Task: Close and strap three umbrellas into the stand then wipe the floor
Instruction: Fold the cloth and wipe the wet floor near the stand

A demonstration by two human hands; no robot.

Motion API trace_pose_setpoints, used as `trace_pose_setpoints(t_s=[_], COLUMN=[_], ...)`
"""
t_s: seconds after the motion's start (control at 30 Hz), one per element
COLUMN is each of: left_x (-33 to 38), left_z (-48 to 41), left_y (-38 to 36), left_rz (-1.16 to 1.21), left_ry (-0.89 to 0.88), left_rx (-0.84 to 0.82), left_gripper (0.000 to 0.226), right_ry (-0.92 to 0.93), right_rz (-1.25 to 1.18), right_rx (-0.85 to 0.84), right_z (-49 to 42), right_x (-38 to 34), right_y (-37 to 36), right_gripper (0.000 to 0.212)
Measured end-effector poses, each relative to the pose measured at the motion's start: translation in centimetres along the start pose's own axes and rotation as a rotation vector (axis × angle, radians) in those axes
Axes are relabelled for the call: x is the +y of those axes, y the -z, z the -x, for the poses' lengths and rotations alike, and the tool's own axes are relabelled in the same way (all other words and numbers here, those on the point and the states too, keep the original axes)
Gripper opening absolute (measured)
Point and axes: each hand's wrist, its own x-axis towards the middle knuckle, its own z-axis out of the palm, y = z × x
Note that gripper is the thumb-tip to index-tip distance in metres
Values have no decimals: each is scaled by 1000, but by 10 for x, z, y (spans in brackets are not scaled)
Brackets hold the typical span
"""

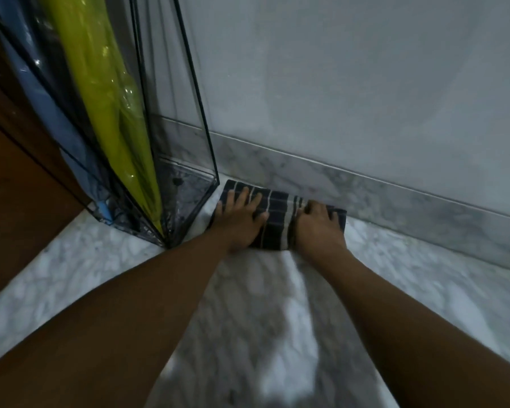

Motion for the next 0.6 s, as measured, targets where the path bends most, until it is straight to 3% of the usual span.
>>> trace_pose_setpoints(t_s=[0.07, 0.17, 0.27, 0.47, 0.6], left_x=[-11, -22, -15, -9, -29], left_z=[-9, -21, -21, -28, -35], left_y=[-8, -6, -1, -16, -9], left_rz=[-131, -136, -268, -106, -176], left_ry=[-77, -160, -188, -138, -301], left_rx=[123, 283, 456, 349, 347], left_gripper=[59, 56, 48, 50, 48], right_ry=[19, 83, 58, 31, 14], right_rz=[-55, -148, -114, -238, -155], right_rx=[-46, -40, -63, -231, -80], right_z=[-3, 2, 4, -15, -5], right_x=[-13, -20, -22, -17, -16], right_y=[3, -14, -28, -13, -21], right_gripper=[45, 67, 63, 58, 60])
